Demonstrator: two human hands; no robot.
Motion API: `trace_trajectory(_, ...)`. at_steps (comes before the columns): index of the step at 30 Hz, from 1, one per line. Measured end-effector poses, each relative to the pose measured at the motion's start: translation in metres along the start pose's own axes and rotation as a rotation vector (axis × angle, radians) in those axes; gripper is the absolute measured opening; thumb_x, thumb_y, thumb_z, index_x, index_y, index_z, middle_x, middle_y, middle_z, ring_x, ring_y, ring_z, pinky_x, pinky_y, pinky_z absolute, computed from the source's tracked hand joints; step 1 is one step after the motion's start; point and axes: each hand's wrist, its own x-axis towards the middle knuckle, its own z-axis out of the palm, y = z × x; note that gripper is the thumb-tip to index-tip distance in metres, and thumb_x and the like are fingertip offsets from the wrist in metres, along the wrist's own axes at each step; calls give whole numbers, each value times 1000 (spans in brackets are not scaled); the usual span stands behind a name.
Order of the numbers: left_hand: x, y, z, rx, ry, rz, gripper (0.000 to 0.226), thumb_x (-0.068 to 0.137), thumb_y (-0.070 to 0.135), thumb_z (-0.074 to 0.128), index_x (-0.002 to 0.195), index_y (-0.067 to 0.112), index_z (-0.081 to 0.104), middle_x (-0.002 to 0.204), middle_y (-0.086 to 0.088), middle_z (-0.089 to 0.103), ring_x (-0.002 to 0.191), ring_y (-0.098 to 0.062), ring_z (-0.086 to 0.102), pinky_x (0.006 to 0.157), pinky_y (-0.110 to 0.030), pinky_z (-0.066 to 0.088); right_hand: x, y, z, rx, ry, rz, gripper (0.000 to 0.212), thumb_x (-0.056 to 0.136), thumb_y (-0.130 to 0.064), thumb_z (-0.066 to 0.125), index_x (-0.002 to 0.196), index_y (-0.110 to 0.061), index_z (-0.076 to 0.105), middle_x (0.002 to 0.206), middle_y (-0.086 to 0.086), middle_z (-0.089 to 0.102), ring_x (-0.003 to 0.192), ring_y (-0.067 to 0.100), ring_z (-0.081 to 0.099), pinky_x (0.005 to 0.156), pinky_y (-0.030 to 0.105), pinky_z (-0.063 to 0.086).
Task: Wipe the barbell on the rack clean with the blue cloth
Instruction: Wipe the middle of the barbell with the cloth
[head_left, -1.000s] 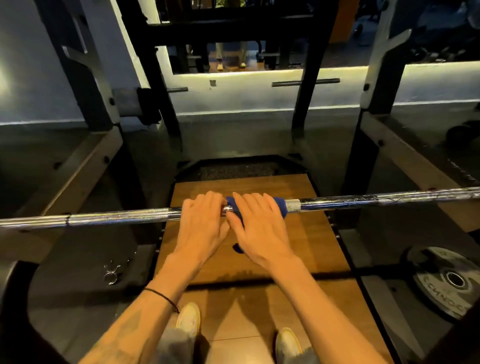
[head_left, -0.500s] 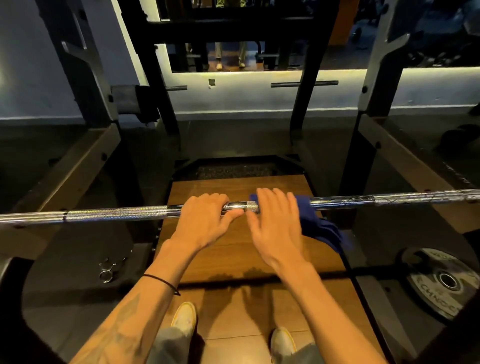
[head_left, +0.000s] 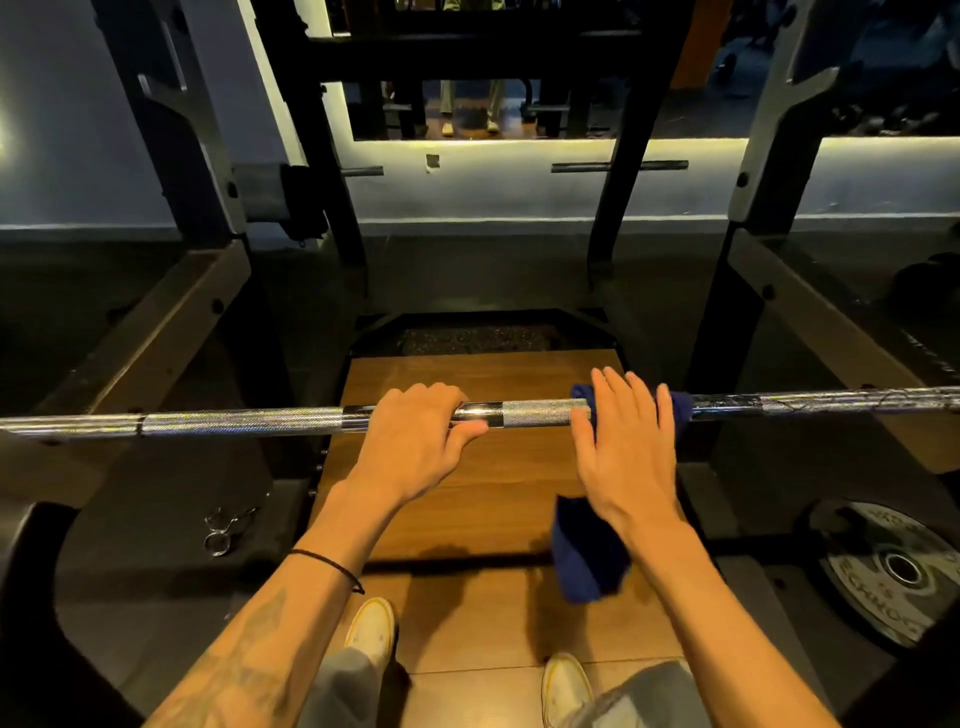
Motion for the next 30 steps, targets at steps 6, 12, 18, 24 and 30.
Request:
trace_trajectory(6, -1, 1, 3, 29, 40, 22, 27, 97, 51, 46, 95, 27, 59, 83, 8, 61, 71, -15, 56, 64, -35, 40, -6, -91, 16, 83, -68, -172, 67, 100, -51, 24, 150, -12, 45, 151, 5, 50, 141, 21, 43, 124, 44, 24)
trace_trajectory(12, -5, -3, 2, 25, 84, 54, 35, 97, 57, 41, 99, 27, 60, 83, 10, 58, 68, -10, 48, 63, -31, 34, 4, -64, 6, 26, -136, -332, 64, 104, -48, 30, 154, -11, 41, 156, 9, 45, 143, 24, 43, 119, 40, 30)
trace_trajectory(18, -6, -2, 5, -2, 78, 38, 48, 96, 65, 33, 105, 28, 61, 88, 11, 59, 72, -7, 47, 64, -30, 34, 12, -19, 3, -20, -8, -116, 65, 101, -47, 23, 136, -5, 59, 134, 13, 62, 129, 30, 54, 119, 47, 29)
trace_trajectory(24, -6, 0, 8, 52, 108, 20, 39, 96, 61, 43, 104, 28, 61, 87, 11, 59, 73, -11, 51, 65, -30, 33, 19, -56, 7, -24, -41, 44, 64, 101, -52, 16, 109, -13, 65, 114, 7, 65, 116, 27, 55, 116, 47, 28)
trace_trajectory(30, -7, 10, 3, 72, 114, -31, 7, 91, 35, 55, 88, 29, 55, 73, 15, 37, 65, -12, 40, 64, -31, 23, 25, -117, 16, -14, -171, -183, 71, 99, -56, 8, 126, -15, 61, 104, 5, 70, 97, 23, 65, 92, 42, 44)
